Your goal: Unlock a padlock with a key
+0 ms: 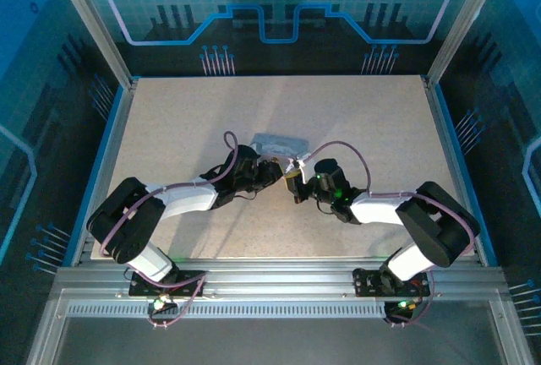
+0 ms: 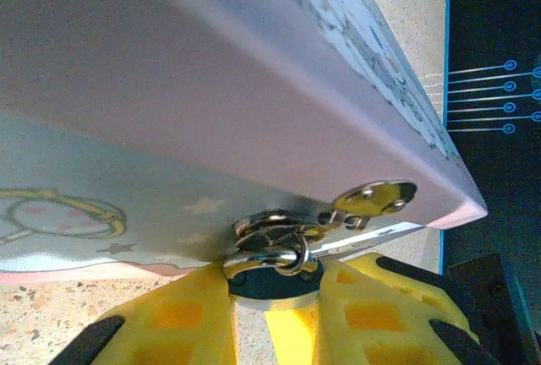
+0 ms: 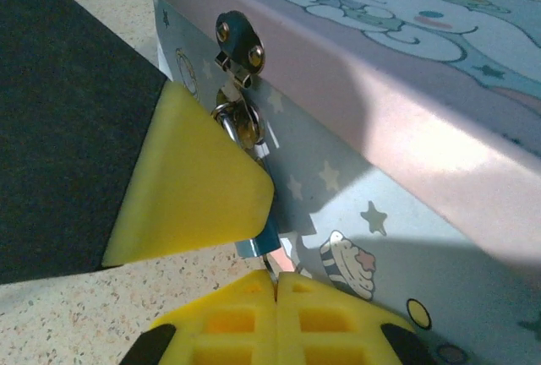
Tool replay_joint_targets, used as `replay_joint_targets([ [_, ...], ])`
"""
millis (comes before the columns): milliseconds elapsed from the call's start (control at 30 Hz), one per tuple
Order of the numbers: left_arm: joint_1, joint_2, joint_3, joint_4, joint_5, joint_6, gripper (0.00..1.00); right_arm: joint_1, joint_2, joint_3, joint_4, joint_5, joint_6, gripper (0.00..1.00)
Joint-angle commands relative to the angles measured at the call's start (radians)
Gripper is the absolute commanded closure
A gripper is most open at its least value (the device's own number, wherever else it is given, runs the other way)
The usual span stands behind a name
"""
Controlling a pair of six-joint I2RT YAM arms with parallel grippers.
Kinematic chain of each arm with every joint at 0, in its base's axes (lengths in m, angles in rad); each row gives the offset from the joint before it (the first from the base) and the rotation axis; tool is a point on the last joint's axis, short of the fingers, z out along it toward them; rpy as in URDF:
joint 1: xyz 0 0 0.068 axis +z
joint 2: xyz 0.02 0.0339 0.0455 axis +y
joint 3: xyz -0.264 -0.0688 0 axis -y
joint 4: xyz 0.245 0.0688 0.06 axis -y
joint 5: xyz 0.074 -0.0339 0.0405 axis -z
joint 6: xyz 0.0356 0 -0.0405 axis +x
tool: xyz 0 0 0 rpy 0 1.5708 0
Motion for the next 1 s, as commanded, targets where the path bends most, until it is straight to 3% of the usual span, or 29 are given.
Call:
replay_joint_targets([
  [0,-0.037,-0.018,0.016,0.026,0.124,-0.012,0.77,0.007,-0.009,0.095,0.216,-0.062,0.04,1.0],
  [200,-0.037,0.014,-0.009,0.079,0.119,-0.035,0.77,0.008,0.027,0.06,0.242,-0.039,0.15,1.0],
  [367,-0.036,0.048,-0.035,0.141,0.11,-0.06,0.77,0.025,0.032,0.035,0.162,0.025,0.257,1.0],
  [533,-0.036,0.099,-0.039,0.187,0.124,-0.073,0.75,0.043,0.069,-0.025,0.218,0.05,0.34,1.0],
  [967,-0.006,0.067,-0.093,0.195,0.1,-0.075,0.49,0.088,0.134,-0.068,0.199,0.094,0.445,1.0],
])
